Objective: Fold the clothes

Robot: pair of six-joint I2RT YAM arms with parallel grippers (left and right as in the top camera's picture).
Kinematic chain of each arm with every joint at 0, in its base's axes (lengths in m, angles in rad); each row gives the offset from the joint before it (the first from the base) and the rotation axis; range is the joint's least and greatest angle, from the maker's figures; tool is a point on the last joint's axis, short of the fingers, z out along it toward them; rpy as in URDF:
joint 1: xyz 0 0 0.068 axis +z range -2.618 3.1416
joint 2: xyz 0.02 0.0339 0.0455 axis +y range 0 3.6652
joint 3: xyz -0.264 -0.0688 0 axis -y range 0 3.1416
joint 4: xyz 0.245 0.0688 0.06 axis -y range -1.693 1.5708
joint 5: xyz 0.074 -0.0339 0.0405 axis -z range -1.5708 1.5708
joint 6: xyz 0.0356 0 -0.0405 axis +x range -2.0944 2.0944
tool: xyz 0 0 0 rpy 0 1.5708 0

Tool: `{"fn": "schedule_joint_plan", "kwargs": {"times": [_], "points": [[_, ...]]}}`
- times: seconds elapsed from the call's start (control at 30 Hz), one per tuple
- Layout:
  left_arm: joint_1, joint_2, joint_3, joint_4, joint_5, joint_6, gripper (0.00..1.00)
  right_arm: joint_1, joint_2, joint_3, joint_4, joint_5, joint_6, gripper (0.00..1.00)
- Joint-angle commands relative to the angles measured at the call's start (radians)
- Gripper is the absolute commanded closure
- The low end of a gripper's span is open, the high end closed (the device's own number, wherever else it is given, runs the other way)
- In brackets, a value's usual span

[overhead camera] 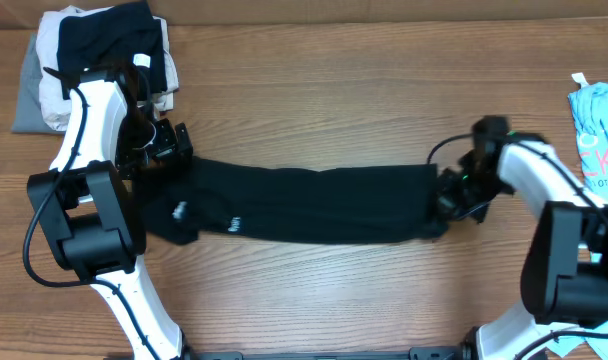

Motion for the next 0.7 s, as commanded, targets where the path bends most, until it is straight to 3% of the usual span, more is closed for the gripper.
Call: {"fn": "schedule_joint_plan", "kwargs": {"times": [0.0,0.27,0.67], "points": [[-0.007,0.009,0.021,-0.003,0.041,0.001,0.0,-0.04,-0.022,0.098,-0.058,0.136,0.013,0.96],[-0.008,0.009,0.021,0.006,0.054,0.001,0.0,0.0,-0.126,0.216,-0.201,0.173,0.012,0.96],[-0.008,0.009,0.021,0.011,0.054,0.001,0.0,0.342,-0.116,0.185,-0.064,0.084,0.054,0.96]]}}
